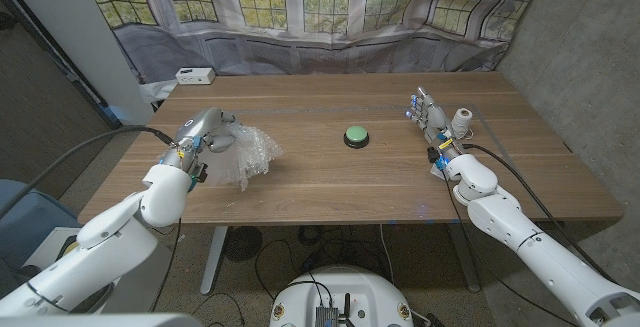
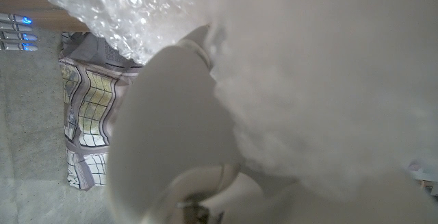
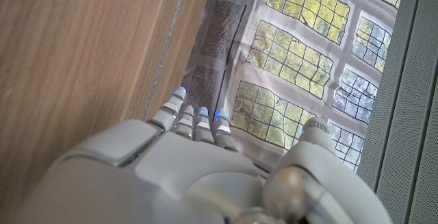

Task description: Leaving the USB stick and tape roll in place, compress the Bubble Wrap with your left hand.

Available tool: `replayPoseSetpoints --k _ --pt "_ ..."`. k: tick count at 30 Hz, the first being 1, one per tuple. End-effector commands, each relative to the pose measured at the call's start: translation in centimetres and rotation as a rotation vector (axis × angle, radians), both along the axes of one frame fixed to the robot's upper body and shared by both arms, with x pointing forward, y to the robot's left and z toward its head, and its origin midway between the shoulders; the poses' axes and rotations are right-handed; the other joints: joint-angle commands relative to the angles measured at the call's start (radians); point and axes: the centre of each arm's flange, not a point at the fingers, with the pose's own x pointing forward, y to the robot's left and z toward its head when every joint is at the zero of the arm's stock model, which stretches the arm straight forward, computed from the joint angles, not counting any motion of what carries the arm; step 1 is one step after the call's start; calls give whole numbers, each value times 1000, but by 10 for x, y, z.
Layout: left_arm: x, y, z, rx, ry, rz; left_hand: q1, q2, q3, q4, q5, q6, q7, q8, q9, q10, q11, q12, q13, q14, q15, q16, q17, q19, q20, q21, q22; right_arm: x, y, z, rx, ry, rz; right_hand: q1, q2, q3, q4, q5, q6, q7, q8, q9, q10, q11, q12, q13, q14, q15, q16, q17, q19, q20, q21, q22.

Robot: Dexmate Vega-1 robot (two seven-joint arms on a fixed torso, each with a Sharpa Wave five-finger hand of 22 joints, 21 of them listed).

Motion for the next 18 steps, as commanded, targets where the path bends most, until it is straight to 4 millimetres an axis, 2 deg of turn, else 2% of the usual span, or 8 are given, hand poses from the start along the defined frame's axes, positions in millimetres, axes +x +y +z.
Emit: replayPoseSetpoints --k 1,3,4,7,8,10,14,18 --pt "5 -4 0 11 49 -20 45 57 21 0 4 -44 -2 -25 0 -23 -2 -26 2 43 -90 -41 -18 -3 -51 -3 -1 1 -3 -1 -3 5 -2 5 2 11 0 2 9 -1 -4 3 6 5 -1 5 0 6 -1 5 1 5 1 5" --pt "6 -5 1 35 70 -14 20 61 21 8 0 -74 -2 -44 -4 -53 -2 -58 -15 13 -83 -68 -35 -28 -31 -2 -1 1 -3 -2 -3 6 0 5 2 11 0 2 9 -1 -4 3 6 5 -1 5 1 6 0 5 1 5 1 5" --pt "5 -6 2 48 79 -5 8 70 25 10 -2 -103 1 -63 -7 -70 8 -81 -29 -17 -72 -91 -48 -67 -7 -9 -1 1 -3 -2 2 8 0 5 2 11 0 2 9 -2 -4 3 6 4 -1 5 0 6 0 5 1 5 1 5" --pt "5 -8 2 61 85 16 -19 72 28 14 -5 -114 -4 -78 -11 -74 4 -101 -46 -74 -44 -133 -71 -103 37 -14 -2 2 -3 -4 -1 10 2 5 2 11 0 2 8 -1 -4 3 6 5 -1 5 1 6 0 5 1 5 1 5" --pt "5 -7 2 61 87 17 -33 68 27 16 -6 -130 -10 -88 -13 -82 2 -110 -53 -85 -40 -145 -79 -114 44 -16 -2 2 -3 -4 0 11 2 6 2 11 0 2 8 -1 -4 3 6 3 -1 5 0 6 -1 5 1 5 1 5" --pt "5 -7 2 59 86 15 -52 66 29 18 -7 -144 -6 -102 -16 -92 10 -124 -64 -92 -32 -159 -93 -129 54 -18 -2 1 -3 -5 1 14 0 6 2 11 0 2 8 -2 -4 3 6 4 -1 5 1 6 0 5 1 5 1 5" --pt "4 -6 3 63 89 11 -81 63 26 27 -9 -159 0 -114 -19 -94 8 -135 -74 -98 -27 -172 -106 -144 63 -22 -3 1 -3 -5 3 11 -2 6 2 11 0 2 9 0 -4 3 6 6 -1 5 0 6 -1 5 1 5 1 5" --pt "3 -6 3 65 88 2 -130 61 22 40 -13 -179 -6 -132 -24 -104 20 -155 -92 -134 -5 -201 -125 -176 83 -32 -4 0 -2 -5 3 9 0 6 2 11 0 2 9 -1 -4 3 6 6 -1 5 1 8 0 5 1 5 1 5"
